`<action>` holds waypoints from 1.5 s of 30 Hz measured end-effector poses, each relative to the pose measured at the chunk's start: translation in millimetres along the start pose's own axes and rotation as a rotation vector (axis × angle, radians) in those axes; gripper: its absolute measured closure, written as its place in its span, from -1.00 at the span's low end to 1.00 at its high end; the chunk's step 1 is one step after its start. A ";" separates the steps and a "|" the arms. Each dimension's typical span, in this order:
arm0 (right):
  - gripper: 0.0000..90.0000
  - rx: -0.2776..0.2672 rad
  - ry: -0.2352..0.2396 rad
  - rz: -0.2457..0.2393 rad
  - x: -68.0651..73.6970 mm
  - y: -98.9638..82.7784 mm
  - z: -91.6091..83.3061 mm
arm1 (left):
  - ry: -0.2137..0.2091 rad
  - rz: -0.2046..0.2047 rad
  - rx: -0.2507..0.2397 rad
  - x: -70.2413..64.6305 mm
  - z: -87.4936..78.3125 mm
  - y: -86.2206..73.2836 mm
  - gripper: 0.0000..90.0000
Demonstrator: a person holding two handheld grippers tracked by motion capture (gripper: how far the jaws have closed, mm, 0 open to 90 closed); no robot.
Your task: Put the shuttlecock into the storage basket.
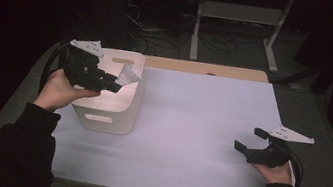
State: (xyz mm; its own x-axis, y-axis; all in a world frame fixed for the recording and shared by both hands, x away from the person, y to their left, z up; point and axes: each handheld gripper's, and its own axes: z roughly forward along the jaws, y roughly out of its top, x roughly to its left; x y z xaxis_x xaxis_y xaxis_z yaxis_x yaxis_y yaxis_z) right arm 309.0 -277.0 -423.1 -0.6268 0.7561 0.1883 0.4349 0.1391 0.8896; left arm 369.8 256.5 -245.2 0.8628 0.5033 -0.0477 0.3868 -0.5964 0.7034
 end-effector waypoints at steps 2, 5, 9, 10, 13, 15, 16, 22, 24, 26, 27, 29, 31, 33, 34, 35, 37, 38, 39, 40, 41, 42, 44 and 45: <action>-1.00 0.000 0.000 0.000 0.0 -0.1 0.0 | 0.003 -0.006 0.008 1.8 0.4 -2.3 0.45; -1.00 0.000 0.000 -0.001 0.0 0.0 0.1 | 0.005 -0.015 0.016 4.1 0.5 -5.2 0.45; -1.00 0.001 -0.001 -0.001 0.1 -0.1 0.1 | 0.009 -0.019 0.035 6.3 2.4 -8.0 0.45; -1.00 0.001 -0.001 -0.001 0.0 -0.1 0.1 | 0.010 -0.019 0.038 6.6 2.7 -8.3 0.45; -1.00 0.002 0.000 -0.001 0.1 -0.1 0.1 | 0.009 -0.028 0.047 8.7 4.2 -10.5 0.45; -1.00 0.002 0.000 -0.003 0.2 -0.1 0.1 | 0.010 -0.029 0.055 9.6 4.5 -11.6 0.45; -1.00 0.001 0.000 -0.005 0.2 0.0 0.1 | 0.009 -0.031 0.055 9.9 4.8 -12.3 0.45; -1.00 0.003 0.001 -0.006 0.3 -0.1 0.4 | 0.010 -0.038 0.089 11.3 6.0 -16.1 0.45; -1.00 0.004 0.000 -0.006 0.2 -0.1 0.5 | 0.009 -0.041 0.095 12.0 6.7 -17.5 0.45; -1.00 0.004 0.001 -0.006 0.3 -0.2 0.7 | 0.008 -0.041 0.108 12.3 7.6 -19.1 0.45; -1.00 0.004 0.001 -0.007 0.3 -0.2 0.7 | 0.006 -0.043 0.111 12.3 8.0 -19.8 0.45; -1.00 0.006 0.001 -0.006 0.3 -0.2 0.8 | 0.005 -0.041 0.119 12.1 8.8 -21.0 0.45; -1.00 0.007 0.001 -0.006 0.3 -0.2 0.7 | 0.006 -0.041 0.128 11.6 9.6 -22.3 0.45; -1.00 0.006 0.001 -0.006 0.2 -0.2 0.7 | 0.004 -0.045 0.132 11.6 10.2 -23.8 0.45; -1.00 0.007 0.001 -0.006 0.2 -0.3 0.8 | 0.004 -0.044 0.133 12.1 10.3 -24.6 0.45; -1.00 0.008 0.001 -0.006 0.3 -0.3 0.8 | 0.002 -0.048 0.136 12.5 10.5 -25.7 0.45; -1.00 0.008 0.001 -0.007 0.4 -0.2 0.8 | 0.003 -0.049 0.137 13.1 10.7 -26.7 0.45; -1.00 0.008 0.001 -0.007 0.4 -0.2 0.8 | 0.005 -0.054 0.144 14.9 10.6 -29.6 0.45; -1.00 0.008 0.001 -0.007 0.4 -0.3 0.8 | 0.004 -0.061 0.143 15.6 10.4 -31.0 0.45; -1.00 0.008 0.002 -0.007 0.4 -0.3 0.8 | 0.005 -0.064 0.146 16.5 10.0 -32.1 0.45; -1.00 0.008 0.001 -0.009 0.4 -0.3 1.0 | 0.008 -0.065 0.153 17.1 9.8 -33.2 0.45; -1.00 0.008 0.001 -0.008 0.4 -0.3 1.1 | 0.006 -0.067 0.153 17.8 9.7 -34.3 0.45; -1.00 0.010 0.002 -0.007 0.6 -0.3 1.2 | 0.007 -0.074 0.156 18.9 9.4 -36.4 0.45; -1.00 0.011 0.002 -0.006 0.6 -0.3 1.2 | 0.007 -0.079 0.157 19.5 9.4 -37.5 0.45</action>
State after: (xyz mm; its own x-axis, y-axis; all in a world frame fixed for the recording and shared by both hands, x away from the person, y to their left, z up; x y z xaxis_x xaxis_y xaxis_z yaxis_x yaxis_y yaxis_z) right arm 309.2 -275.8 -423.7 -0.6308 0.7540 0.1835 0.4380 0.1507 0.8863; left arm 375.2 282.8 -279.2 0.8254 0.5568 -0.0929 0.5001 -0.6450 0.5778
